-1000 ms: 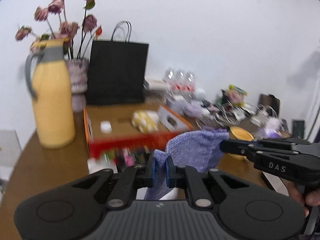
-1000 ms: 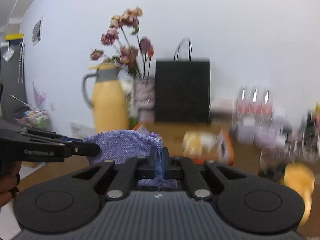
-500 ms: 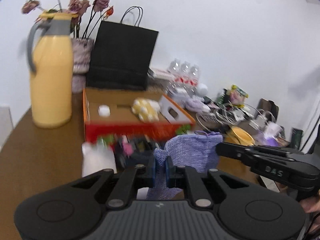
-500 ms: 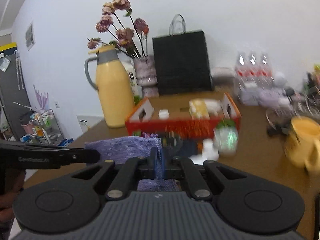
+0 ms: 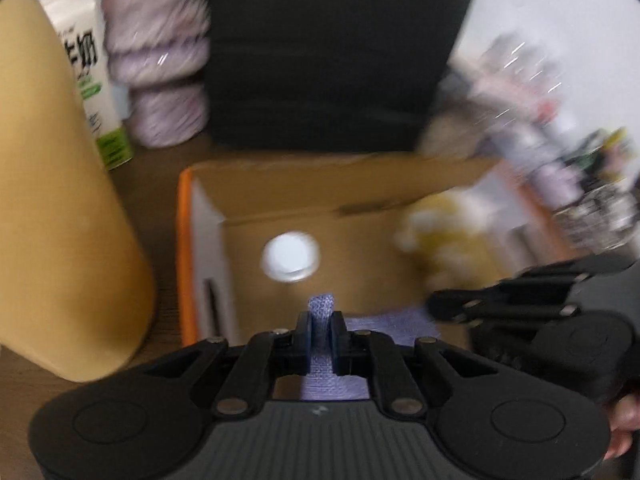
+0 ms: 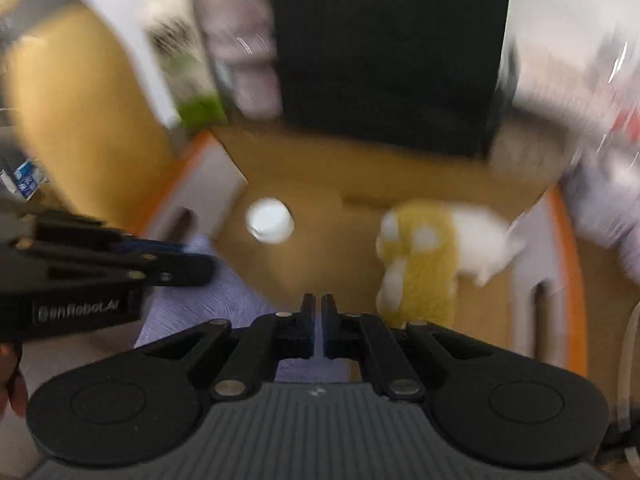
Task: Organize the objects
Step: 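Carry the purple cloth into the cardboard box and release with both tools, then withdraw both tools and reach toward the clear items on the table, then grasp the clear sparkly bag with right tool while left tool grasps the clear ball box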
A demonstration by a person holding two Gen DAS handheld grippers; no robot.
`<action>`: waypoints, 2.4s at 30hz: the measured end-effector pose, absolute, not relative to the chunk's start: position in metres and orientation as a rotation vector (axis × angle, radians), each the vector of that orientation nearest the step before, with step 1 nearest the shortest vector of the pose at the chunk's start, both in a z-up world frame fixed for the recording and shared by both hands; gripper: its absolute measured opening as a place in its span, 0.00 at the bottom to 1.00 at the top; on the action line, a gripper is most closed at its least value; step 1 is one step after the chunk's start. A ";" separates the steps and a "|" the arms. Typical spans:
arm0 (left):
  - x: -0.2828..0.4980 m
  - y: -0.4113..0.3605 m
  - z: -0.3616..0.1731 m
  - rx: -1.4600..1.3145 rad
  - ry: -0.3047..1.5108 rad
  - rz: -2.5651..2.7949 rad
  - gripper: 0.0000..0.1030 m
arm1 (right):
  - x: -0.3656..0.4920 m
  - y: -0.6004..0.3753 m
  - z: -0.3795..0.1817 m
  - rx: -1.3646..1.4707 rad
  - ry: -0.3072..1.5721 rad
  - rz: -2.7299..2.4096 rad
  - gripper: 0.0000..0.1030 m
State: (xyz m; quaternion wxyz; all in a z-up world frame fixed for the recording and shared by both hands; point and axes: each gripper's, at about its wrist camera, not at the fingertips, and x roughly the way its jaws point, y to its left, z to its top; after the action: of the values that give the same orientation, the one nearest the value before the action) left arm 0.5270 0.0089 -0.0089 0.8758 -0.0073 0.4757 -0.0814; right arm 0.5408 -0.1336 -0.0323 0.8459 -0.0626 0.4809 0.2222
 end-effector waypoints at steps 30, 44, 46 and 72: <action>0.239 0.010 0.052 0.132 0.692 -0.130 0.79 | 0.331 -0.224 0.043 -0.129 0.728 0.275 1.00; 0.103 0.002 0.003 0.013 0.588 -0.115 0.91 | 0.100 -0.231 -0.033 -0.185 0.672 0.324 1.00; 0.118 0.004 0.001 0.016 0.591 -0.084 0.91 | 0.109 -0.231 -0.033 -0.176 0.656 0.304 1.00; 0.275 0.031 -0.044 -0.024 0.662 -0.073 0.63 | 0.348 -0.255 -0.076 -0.028 0.610 0.149 0.33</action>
State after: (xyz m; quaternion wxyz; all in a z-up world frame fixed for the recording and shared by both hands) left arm 0.2750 0.0312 -0.0442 0.9450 -0.0116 0.3249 -0.0357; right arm 0.3483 -0.2554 -0.0764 0.9510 -0.0137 0.3002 0.0733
